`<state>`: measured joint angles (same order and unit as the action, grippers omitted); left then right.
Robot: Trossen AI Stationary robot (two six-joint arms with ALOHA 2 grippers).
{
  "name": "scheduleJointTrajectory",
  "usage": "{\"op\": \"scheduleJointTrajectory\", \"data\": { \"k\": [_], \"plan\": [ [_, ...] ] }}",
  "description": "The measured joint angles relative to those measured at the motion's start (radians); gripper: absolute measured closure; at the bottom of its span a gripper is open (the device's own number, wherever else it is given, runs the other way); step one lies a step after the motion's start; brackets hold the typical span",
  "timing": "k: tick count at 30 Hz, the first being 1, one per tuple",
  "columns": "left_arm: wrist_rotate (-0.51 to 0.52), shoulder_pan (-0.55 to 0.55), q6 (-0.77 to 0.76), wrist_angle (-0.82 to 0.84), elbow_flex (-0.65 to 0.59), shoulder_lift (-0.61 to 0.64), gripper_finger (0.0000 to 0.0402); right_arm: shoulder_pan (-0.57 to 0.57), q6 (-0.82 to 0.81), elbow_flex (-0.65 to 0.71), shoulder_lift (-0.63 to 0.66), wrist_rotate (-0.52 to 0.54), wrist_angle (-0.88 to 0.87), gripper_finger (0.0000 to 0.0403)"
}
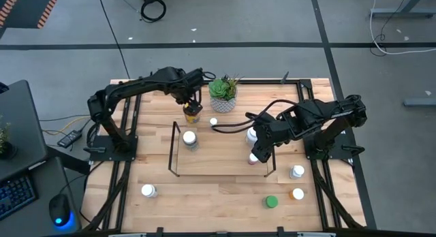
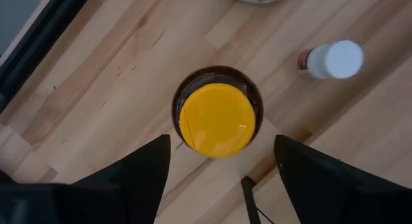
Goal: Pick and place medicine bottles onto shelf by color
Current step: Put the large yellow medicine bottle on the shelf
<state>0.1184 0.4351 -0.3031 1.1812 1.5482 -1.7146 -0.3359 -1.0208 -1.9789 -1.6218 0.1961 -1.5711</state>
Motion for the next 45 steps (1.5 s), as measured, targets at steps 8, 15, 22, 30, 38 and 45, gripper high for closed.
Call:
{"op": "scheduleJointTrajectory", "data": {
  "k": [8, 15, 22, 30, 38, 45],
  "plan": [
    [0.0, 0.001, 0.029, -0.003, 0.0, -0.026, 0.0117, 0.0, -0.005, 0.0, 0.0, -0.01, 0.0, 0.0108],
    [0.0, 0.001, 0.063, -0.009, 0.0, -0.029, 0.0117, 0.0, -0.014, 0.0, 0.0, -0.015, 0.0, 0.0108],
    [-0.025, 0.025, 0.08, -0.007, 0.0, -0.031, 0.0117, 0.0, -0.017, 0.0, 0.0, -0.018, 0.0, 0.0108],
    [-0.048, 0.046, 0.104, 0.001, 0.0, -0.054, 0.0117, 0.0, -0.016, 0.0, 0.0, -0.036, 0.0, 0.0108],
    [-0.052, 0.043, 0.106, -0.016, 0.0, -0.056, 0.0117, 0.0, -0.02, 0.0, 0.0, -0.036, 0.0, 0.0108],
    [-0.053, 0.043, 0.11, -0.015, 0.0, -0.074, 0.0117, 0.0, -0.02, 0.0, 0.0, -0.036, 0.0, 0.0108]
  ]
}}
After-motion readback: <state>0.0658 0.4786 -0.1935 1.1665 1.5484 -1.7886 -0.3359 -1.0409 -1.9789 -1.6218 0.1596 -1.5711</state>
